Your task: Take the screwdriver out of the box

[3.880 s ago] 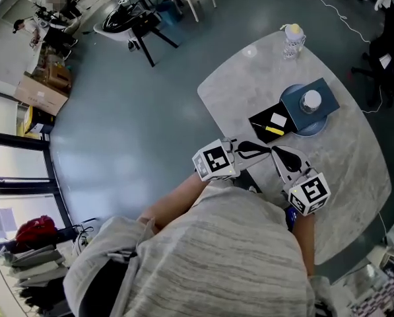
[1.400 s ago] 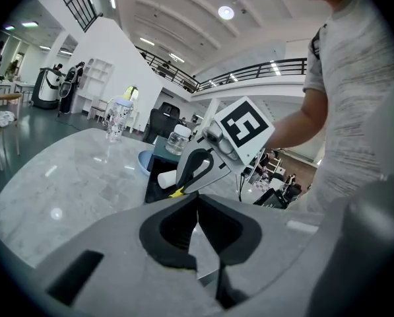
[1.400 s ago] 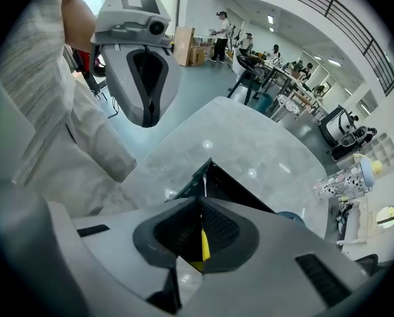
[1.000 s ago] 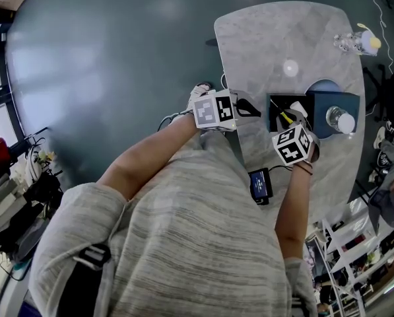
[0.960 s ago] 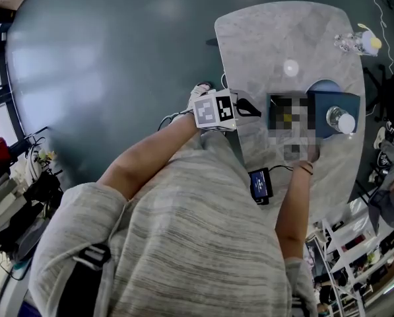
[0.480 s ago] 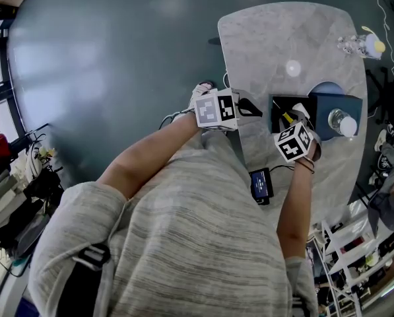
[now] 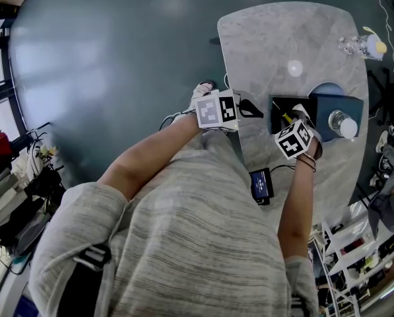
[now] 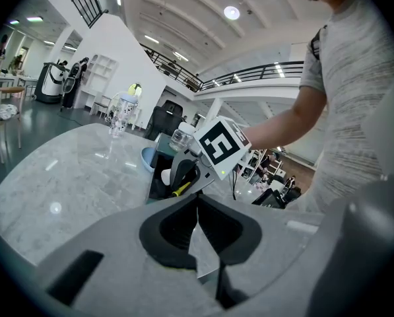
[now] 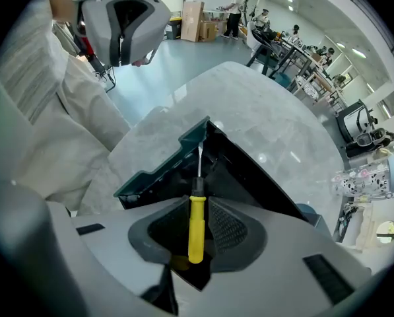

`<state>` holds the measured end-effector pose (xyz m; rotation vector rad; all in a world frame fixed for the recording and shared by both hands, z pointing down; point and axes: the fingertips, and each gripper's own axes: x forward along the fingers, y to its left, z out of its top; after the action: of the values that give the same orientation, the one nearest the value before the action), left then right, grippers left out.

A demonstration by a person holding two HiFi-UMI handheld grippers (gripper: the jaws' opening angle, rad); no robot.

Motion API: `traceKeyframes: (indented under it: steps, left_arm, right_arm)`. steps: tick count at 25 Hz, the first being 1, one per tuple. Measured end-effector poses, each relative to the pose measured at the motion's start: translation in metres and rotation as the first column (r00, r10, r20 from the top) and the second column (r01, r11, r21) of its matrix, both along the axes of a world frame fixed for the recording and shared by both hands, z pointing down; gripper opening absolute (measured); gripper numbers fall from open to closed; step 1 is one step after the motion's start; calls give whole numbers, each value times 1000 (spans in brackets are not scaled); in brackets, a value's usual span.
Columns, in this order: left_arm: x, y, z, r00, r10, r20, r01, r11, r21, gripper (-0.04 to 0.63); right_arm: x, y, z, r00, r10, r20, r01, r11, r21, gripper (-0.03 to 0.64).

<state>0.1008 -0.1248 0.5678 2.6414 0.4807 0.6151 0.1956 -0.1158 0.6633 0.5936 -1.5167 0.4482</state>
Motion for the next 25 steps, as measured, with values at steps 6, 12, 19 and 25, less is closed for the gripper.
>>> traceKeyframes:
  steps: [6,12,19,25]
  left_arm:
    - [3,0,0,1000,-4,3,4,1000,-2,17]
    - [6,2,0,1000,-7,5,7,1000,-1,17]
    - [6,4,-2,1000,-4,6,4,1000,4,17]
    - [4,4,-5,1000,0,7,0,1000,12,17]
  right_arm:
    - [1,3,7,1000,-15,-10,15,999,-31,72]
    - [2,6,10,1000,-21,-2,21,999,-49,71]
    - [0,6,10,999,-39,4,39,997,-60,71]
    - [1,4,4,998,-55,-21,55,998,-13,67]
